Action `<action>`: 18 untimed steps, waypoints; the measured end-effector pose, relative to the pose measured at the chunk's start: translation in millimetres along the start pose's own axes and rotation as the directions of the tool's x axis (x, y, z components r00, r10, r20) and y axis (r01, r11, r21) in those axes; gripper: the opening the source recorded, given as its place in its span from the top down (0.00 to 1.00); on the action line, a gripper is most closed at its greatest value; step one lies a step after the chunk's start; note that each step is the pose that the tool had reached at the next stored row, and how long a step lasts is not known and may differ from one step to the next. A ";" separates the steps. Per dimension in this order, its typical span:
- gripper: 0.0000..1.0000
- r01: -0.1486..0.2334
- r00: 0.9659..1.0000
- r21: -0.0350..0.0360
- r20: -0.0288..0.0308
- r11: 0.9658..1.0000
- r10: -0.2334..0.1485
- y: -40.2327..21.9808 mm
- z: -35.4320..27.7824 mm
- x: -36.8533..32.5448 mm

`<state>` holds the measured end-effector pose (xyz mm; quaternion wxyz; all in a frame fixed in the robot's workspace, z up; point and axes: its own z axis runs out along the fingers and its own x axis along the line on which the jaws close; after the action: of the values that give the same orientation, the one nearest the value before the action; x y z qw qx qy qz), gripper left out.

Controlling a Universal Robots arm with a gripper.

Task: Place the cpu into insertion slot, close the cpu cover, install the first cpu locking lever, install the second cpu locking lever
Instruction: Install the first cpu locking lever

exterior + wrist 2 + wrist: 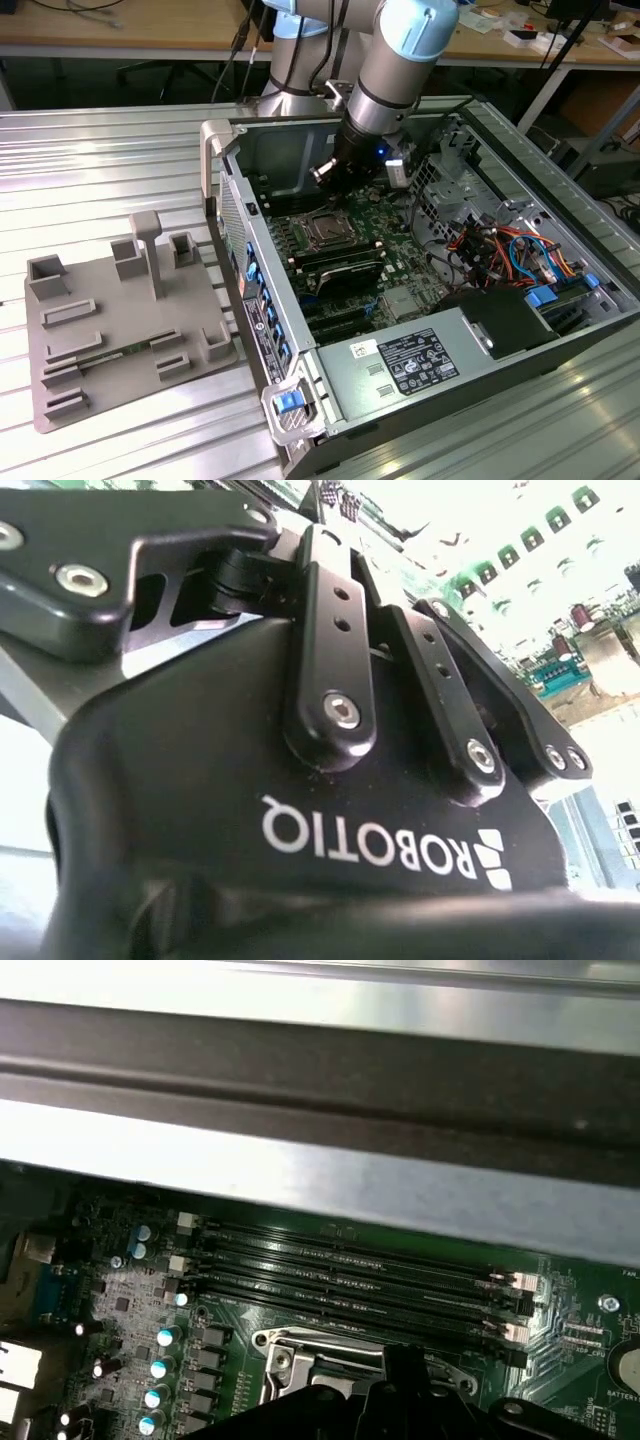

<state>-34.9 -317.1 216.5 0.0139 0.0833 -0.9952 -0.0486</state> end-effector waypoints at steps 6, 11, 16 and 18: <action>0.89 0.002 1.000 0.002 0.016 1.000 -0.002 2.5 0.1 14.6; 0.89 0.003 1.000 0.004 0.027 1.000 -0.003 4.0 -0.3 23.4; 0.89 0.003 0.999 0.005 0.036 1.000 -0.003 5.5 -5.7 29.2; 0.89 0.002 0.999 0.006 0.039 1.000 -0.002 6.3 -5.9 32.0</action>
<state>-67.3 -316.8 223.6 -0.0057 0.0832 -0.9954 -0.0475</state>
